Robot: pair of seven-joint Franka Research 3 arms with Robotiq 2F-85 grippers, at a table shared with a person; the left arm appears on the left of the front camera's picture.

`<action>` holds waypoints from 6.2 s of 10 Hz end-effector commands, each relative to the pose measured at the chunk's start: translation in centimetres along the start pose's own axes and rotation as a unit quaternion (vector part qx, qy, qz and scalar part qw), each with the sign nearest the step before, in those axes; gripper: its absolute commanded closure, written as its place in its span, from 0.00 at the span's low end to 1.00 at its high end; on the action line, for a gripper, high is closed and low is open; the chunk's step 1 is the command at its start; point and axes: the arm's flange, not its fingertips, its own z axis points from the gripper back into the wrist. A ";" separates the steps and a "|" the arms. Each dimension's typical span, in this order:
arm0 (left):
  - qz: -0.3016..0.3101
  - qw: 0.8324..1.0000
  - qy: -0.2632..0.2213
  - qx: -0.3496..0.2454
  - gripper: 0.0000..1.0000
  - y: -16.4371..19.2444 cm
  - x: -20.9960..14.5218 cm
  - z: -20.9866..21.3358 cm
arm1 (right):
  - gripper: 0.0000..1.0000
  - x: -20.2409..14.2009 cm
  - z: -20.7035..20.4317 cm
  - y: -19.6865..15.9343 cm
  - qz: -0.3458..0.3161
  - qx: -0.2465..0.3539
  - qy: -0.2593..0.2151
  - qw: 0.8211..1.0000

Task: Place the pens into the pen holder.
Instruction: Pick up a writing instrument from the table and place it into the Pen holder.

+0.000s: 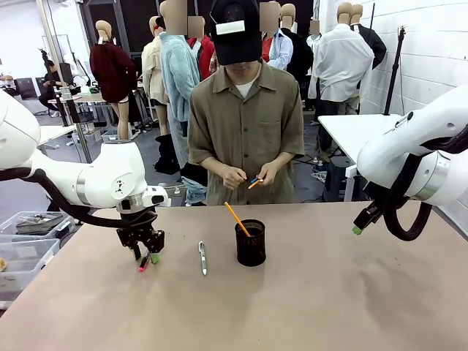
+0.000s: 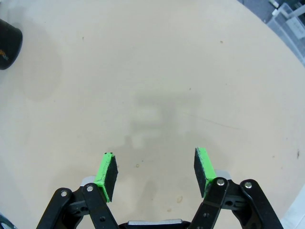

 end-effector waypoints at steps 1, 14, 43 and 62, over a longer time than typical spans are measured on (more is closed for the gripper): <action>0.015 1.000 0.009 0.021 1.00 0.0 0.3 -0.3 | 0.19 -0.5 -0.3 -0.1 0.003 0.005 -0.011 1.000; -0.291 0.910 -0.289 -0.064 1.00 -1.9 -1.1 4.7 | 0.19 -0.5 -0.3 -0.1 0.003 0.005 -0.011 1.000; -0.449 0.570 -0.614 -0.309 1.00 -9.1 -2.5 8.6 | 0.19 -0.5 -0.3 -0.1 0.003 0.005 -0.011 1.000; -0.456 0.641 -0.536 -0.307 1.00 -16.0 2.2 1.5 | 0.19 -0.5 -0.3 -0.1 0.003 0.005 -0.011 1.000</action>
